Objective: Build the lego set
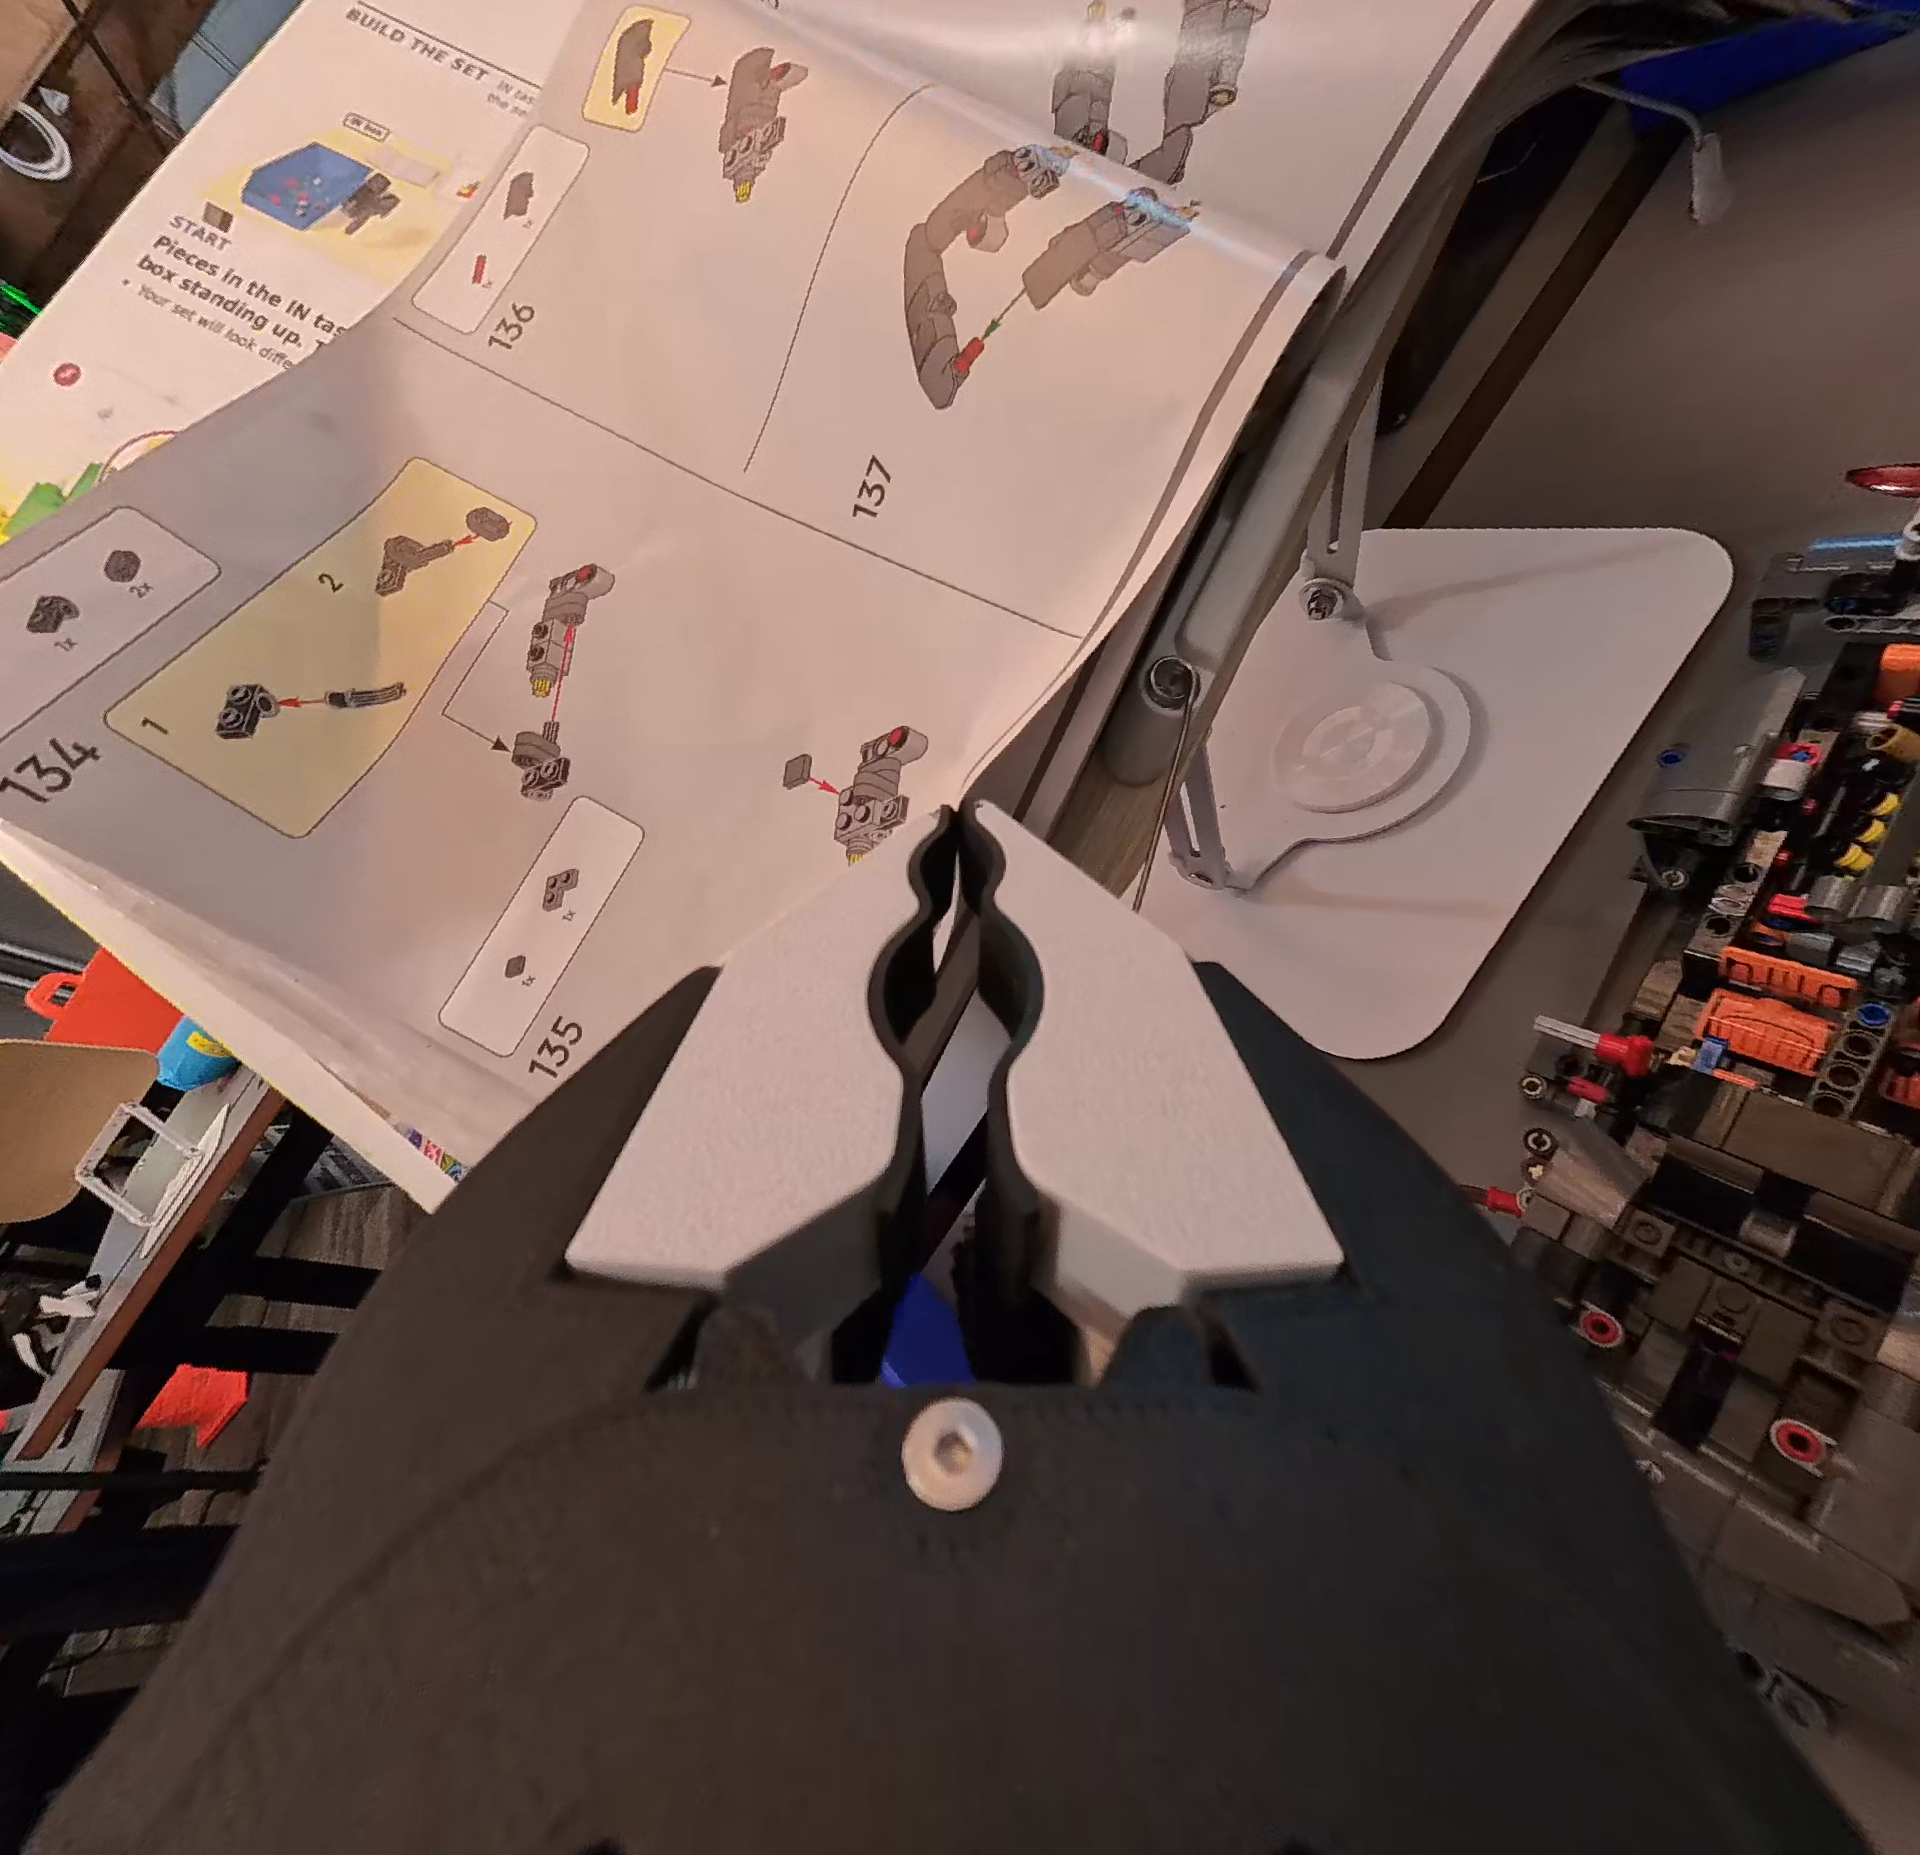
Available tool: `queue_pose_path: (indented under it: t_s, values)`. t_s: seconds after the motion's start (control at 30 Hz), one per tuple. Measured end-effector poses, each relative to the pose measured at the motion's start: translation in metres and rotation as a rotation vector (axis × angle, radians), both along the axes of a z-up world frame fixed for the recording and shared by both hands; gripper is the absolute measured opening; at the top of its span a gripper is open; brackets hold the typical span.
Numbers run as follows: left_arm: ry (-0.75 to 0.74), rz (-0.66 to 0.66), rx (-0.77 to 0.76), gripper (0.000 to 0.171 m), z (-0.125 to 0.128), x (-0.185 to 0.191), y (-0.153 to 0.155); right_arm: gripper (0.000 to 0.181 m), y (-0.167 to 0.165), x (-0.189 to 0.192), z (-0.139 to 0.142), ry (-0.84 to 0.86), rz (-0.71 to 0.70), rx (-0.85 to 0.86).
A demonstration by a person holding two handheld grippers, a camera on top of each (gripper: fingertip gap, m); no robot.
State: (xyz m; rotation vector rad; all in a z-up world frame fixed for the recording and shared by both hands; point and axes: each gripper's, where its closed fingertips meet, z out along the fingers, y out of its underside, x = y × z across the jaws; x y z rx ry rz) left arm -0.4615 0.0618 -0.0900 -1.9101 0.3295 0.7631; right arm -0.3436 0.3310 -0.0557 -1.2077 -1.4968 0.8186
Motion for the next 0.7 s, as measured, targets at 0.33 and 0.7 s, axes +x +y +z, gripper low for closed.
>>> queue_pose_path:
  t_s: [0.33, 0.7]
  values:
    - [0.000, -0.003, 0.001, 0.000, 0.000, 0.001, 0.000, 0.000, -0.010, 0.005, 0.015, 0.047, 0.052, -0.065]
    - [0.004, -0.006, 0.002, 0.000, 0.002, 0.002, -0.001, 0.000, -0.022, 0.008, 0.030, 0.061, 0.084, -0.066]
